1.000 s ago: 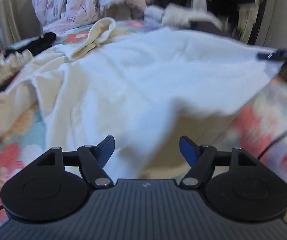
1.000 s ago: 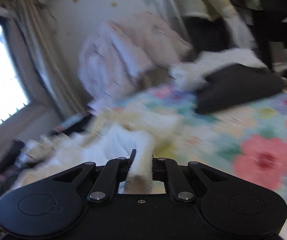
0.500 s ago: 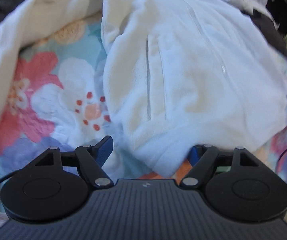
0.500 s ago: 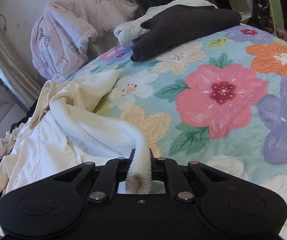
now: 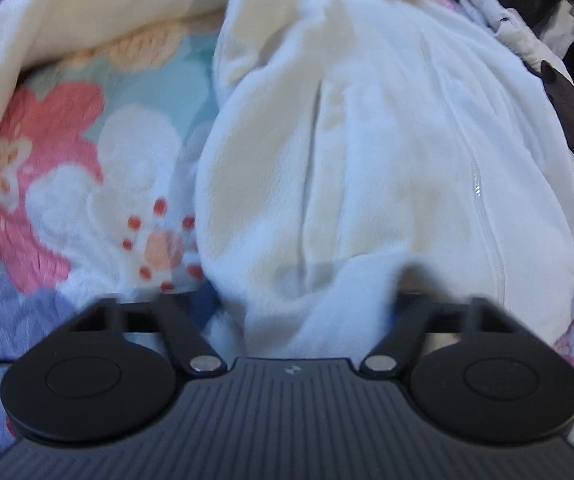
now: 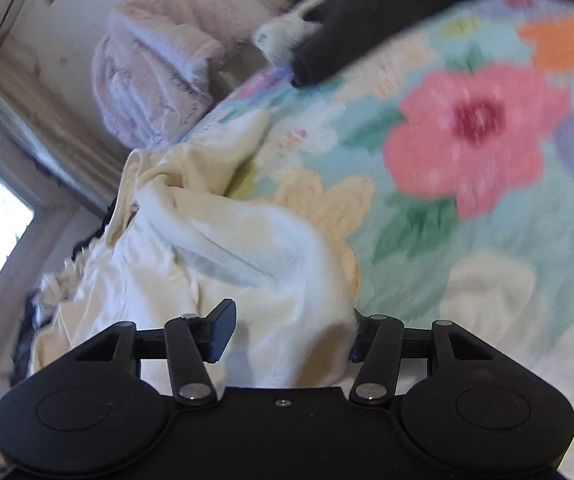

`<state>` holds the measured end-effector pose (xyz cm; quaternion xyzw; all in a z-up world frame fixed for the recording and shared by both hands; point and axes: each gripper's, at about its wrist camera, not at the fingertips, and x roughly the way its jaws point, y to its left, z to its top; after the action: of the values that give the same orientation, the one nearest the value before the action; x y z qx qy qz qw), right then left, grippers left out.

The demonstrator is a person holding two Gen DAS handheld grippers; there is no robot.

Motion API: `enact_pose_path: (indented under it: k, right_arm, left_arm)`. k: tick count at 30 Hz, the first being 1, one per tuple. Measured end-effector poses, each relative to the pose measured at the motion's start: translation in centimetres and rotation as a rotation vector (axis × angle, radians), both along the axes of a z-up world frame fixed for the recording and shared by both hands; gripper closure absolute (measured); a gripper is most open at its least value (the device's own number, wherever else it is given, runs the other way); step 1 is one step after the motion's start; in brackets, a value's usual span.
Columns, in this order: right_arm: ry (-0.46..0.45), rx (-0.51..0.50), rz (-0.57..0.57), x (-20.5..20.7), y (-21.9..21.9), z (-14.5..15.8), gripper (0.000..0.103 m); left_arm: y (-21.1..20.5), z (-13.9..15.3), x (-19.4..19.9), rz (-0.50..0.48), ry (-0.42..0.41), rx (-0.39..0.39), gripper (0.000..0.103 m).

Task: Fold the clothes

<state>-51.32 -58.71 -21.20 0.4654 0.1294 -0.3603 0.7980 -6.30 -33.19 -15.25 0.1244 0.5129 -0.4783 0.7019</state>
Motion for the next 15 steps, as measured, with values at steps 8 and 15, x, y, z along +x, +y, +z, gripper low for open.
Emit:
enact_pose_path:
  k: [8, 15]
  right_arm:
    - [-0.151, -0.086, 0.062, 1.1, -0.8, 4.3, 0.090]
    - [-0.300, -0.124, 0.164, -1.7, 1.8, 12.2, 0.090]
  left_arm:
    - [1.4, 8.6, -2.3, -0.083, -0.277, -0.181, 0.086]
    - [7.5, 15.5, -3.2, -0.079, -0.378, -0.281, 0.088]
